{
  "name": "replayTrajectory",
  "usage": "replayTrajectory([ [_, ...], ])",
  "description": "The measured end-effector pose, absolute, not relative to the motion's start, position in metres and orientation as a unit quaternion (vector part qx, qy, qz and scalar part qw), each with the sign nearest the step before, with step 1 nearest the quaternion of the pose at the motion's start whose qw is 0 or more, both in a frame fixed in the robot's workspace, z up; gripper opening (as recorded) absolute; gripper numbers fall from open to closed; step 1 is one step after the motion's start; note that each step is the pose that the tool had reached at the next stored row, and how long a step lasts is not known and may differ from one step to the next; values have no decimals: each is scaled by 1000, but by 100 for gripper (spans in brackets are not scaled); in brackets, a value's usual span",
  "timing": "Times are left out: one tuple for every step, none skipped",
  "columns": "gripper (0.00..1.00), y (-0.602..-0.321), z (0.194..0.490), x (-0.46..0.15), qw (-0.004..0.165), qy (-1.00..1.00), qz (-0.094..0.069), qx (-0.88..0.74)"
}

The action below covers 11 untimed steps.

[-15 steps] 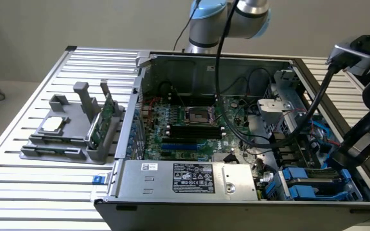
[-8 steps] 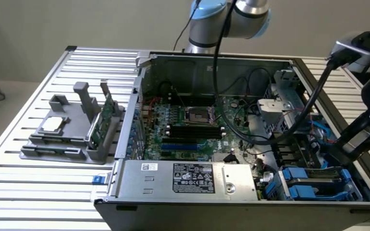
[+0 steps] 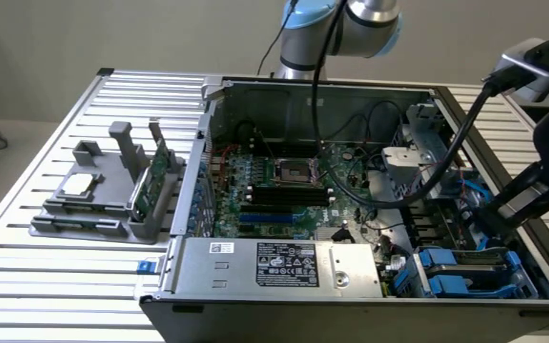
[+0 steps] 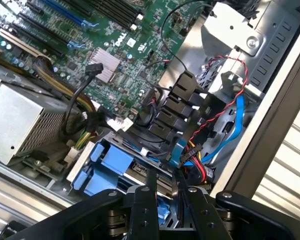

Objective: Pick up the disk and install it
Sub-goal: 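Insert the disk into the insertion slot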

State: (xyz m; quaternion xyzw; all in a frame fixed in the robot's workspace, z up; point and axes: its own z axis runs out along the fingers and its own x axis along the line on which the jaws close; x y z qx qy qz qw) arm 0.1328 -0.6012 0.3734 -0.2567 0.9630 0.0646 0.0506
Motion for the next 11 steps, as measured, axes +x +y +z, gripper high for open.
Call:
replayTrajectory([
  [27, -601, 373, 133, 52, 964, 68, -252],
  [27, -601, 373, 133, 53, 965, 71, -248],
  [27, -601, 373, 132, 54, 966, 73, -243],
  [27, -601, 373, 133, 55, 967, 75, -236],
  [27, -601, 373, 132, 56, 968, 77, -231],
  [27, -601, 373, 132, 57, 970, 78, -224],
  [27, -601, 373, 132, 58, 971, 78, -217],
  [27, -601, 373, 132, 58, 973, 79, -211],
  [27, -601, 373, 132, 59, 974, 79, -204],
  [27, -601, 373, 132, 60, 975, 79, -197],
  [27, -601, 372, 132, 60, 977, 79, -189],
])
